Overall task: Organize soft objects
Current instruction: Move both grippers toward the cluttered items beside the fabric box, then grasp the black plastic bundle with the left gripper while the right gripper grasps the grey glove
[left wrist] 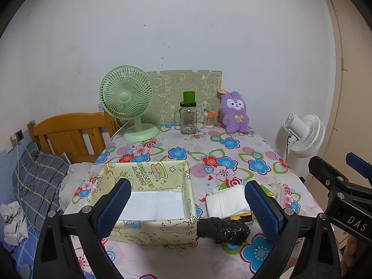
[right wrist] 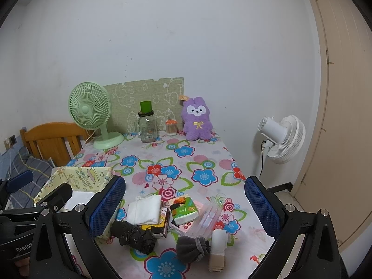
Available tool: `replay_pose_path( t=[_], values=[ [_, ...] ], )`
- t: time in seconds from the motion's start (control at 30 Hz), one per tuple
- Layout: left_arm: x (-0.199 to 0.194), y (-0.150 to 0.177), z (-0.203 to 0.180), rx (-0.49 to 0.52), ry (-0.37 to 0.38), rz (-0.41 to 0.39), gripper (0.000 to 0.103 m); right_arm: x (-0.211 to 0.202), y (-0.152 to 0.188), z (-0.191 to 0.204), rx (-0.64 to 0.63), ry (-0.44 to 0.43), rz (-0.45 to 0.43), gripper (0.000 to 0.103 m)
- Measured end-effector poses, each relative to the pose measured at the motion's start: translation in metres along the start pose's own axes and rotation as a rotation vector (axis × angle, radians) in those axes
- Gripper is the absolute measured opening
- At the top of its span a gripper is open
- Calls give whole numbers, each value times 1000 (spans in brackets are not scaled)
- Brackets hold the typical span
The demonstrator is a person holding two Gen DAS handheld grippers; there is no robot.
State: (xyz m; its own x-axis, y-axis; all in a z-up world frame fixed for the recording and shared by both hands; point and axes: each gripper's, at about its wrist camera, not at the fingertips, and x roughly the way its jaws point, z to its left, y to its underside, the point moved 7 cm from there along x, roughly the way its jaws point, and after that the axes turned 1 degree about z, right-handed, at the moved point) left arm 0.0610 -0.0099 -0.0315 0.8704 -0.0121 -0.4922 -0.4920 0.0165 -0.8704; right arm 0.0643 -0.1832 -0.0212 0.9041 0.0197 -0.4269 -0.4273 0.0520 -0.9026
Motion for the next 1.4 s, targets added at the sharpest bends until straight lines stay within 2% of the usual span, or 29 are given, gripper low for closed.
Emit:
replay_pose_path(
  t=[0.87,1.4],
  values=[
    [6,7,-6,7,14,12,98,2,4,-5,12,15,16,103],
    [25,32,-36,10,74,65,98,15,22,-16,14,-4,49,103]
  ],
)
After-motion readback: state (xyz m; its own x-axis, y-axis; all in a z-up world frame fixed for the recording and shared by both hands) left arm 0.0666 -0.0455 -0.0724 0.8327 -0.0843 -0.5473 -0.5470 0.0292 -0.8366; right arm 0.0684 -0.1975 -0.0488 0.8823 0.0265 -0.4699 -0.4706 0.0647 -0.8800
